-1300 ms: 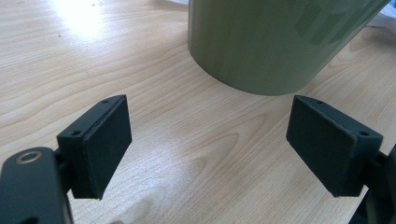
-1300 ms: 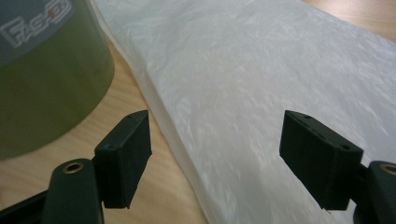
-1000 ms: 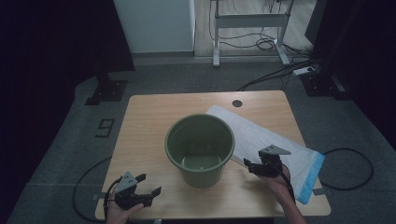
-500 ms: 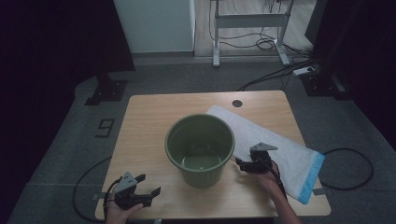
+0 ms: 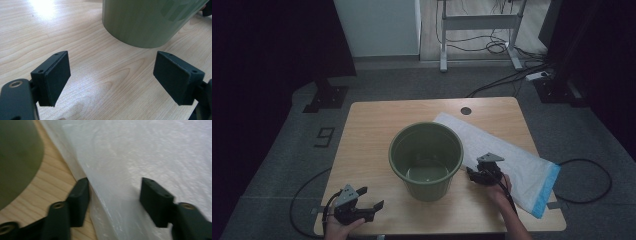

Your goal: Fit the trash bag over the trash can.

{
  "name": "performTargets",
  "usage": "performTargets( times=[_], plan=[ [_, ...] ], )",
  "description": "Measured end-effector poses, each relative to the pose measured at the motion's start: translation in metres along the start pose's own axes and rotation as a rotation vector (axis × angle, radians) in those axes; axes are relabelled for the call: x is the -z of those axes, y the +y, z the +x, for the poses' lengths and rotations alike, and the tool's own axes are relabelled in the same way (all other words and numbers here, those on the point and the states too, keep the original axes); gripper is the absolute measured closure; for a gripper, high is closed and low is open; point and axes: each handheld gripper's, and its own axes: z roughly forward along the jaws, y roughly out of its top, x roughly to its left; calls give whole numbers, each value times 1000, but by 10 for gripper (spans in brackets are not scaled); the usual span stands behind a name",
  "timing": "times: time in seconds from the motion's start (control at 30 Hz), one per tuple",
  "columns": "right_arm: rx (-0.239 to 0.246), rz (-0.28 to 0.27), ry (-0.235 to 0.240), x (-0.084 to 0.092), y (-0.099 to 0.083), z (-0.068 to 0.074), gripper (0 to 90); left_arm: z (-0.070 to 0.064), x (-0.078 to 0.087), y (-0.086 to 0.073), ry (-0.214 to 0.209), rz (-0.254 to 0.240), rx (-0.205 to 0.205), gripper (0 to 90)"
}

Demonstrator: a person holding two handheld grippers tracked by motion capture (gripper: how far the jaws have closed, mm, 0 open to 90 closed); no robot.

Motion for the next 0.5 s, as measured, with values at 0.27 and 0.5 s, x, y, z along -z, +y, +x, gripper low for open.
performTargets(
  times=[0.27, 0.5],
  plan=[
    [-48, -10, -34, 10, -8, -18, 877, -1, 0, 1, 1, -4, 2, 137],
    [-162, -157, 9, 34, -13, -37, 887, -2, -3, 1, 2, -1, 3, 137]
  ],
)
